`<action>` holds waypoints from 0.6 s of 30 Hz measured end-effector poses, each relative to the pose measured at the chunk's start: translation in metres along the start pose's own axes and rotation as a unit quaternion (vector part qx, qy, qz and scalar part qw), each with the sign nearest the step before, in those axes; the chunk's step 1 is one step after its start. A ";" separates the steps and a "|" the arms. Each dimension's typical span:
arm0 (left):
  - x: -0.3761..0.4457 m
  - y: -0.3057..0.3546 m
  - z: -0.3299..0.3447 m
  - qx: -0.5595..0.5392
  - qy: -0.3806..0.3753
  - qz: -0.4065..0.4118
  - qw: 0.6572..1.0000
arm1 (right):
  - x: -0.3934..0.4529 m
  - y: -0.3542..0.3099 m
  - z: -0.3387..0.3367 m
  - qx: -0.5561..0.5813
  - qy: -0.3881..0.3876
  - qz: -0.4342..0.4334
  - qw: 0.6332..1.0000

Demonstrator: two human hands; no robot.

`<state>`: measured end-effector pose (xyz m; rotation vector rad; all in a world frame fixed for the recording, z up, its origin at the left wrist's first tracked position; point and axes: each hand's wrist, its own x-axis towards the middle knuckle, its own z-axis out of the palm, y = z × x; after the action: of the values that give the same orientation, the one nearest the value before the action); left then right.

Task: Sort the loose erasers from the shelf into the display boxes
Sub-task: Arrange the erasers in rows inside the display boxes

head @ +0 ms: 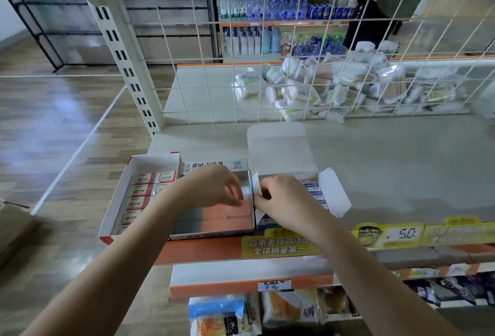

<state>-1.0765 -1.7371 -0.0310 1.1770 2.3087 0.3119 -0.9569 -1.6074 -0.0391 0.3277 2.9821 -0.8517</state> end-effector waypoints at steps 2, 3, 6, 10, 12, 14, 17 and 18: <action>0.001 0.001 0.002 0.017 -0.002 -0.001 1.000 | 0.000 -0.001 0.000 -0.003 -0.001 -0.001 1.000; 0.002 0.001 0.003 0.026 0.000 -0.002 1.000 | 0.000 -0.001 0.000 -0.003 -0.002 -0.002 1.000; 0.002 0.000 0.004 0.040 0.005 -0.001 0.999 | 0.001 -0.001 0.000 -0.003 -0.002 -0.003 1.000; 0.002 0.001 0.005 0.050 0.008 0.001 0.999 | 0.001 -0.001 0.001 -0.009 0.002 -0.004 1.000; 0.003 0.001 0.008 0.060 0.017 0.007 0.998 | 0.001 -0.002 0.000 -0.015 0.007 -0.008 1.000; 0.002 0.001 0.011 0.069 0.032 0.008 0.997 | 0.001 -0.001 0.001 -0.019 0.010 -0.013 1.000; 0.001 0.003 0.013 0.077 0.040 -0.005 0.996 | 0.001 -0.001 0.002 -0.022 0.013 -0.018 1.000; 0.001 0.003 0.013 0.078 0.040 -0.008 0.996 | 0.001 -0.001 0.001 -0.022 0.011 -0.016 1.000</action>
<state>-1.0673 -1.7350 -0.0409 1.2413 2.4475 0.1770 -0.9586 -1.6086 -0.0398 0.2895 3.0292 -0.7891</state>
